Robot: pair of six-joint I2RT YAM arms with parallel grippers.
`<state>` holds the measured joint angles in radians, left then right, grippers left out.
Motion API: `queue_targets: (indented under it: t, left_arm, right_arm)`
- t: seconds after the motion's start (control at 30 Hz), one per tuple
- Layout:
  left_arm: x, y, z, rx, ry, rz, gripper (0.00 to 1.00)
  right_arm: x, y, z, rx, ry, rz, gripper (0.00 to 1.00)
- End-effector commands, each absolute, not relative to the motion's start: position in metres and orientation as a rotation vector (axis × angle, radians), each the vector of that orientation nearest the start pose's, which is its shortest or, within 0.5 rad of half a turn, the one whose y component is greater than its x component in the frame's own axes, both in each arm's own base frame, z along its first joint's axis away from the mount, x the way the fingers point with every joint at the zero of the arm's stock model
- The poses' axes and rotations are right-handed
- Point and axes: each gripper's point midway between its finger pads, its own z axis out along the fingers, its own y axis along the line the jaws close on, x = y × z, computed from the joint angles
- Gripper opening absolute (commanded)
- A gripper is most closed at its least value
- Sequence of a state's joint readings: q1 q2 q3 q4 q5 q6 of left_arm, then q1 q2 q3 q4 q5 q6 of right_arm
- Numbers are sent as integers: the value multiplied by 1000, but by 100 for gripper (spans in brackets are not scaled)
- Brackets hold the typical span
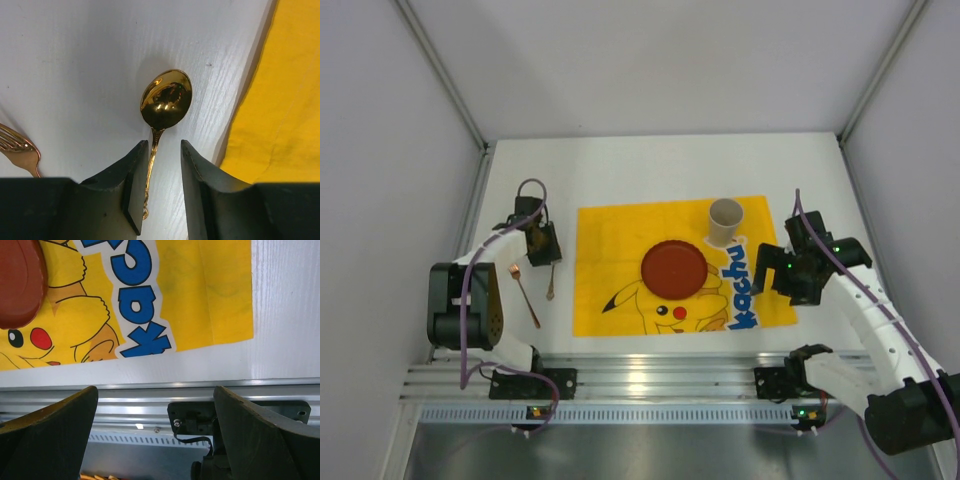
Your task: Set the dinner table for one person
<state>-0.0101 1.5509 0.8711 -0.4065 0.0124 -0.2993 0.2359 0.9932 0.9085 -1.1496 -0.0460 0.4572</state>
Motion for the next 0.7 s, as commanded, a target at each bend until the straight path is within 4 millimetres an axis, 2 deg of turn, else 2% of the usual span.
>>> queue_targets:
  t: [0.0,0.13,0.23,0.27,0.43,0.53,0.67]
  left_arm:
    - [321,-20,42,-260,2646,-141,37]
    - [308,-16,27,-253,2697,-100,33]
    - [306,-13,21,-279,2717,-76,32]
    - [307,-6,19,-297,2719,-22,32]
    - [305,-1,0,-312,2787,30,29]
    - [302,-4,-13,-309,2820,12,22]
    - [300,-5,-22,-304,2861,6,6]
  right_arm:
    - [169,68,132,299,2770,220,100]
    - [170,67,132,312,2770,219,100]
    - [170,68,131,315,2772,218,100]
    - [170,68,131,312,2773,221,100]
    - [169,67,132,318,2775,215,100]
    - [169,66,132,314,2774,209,100]
    - [169,66,133,315,2773,205,100]
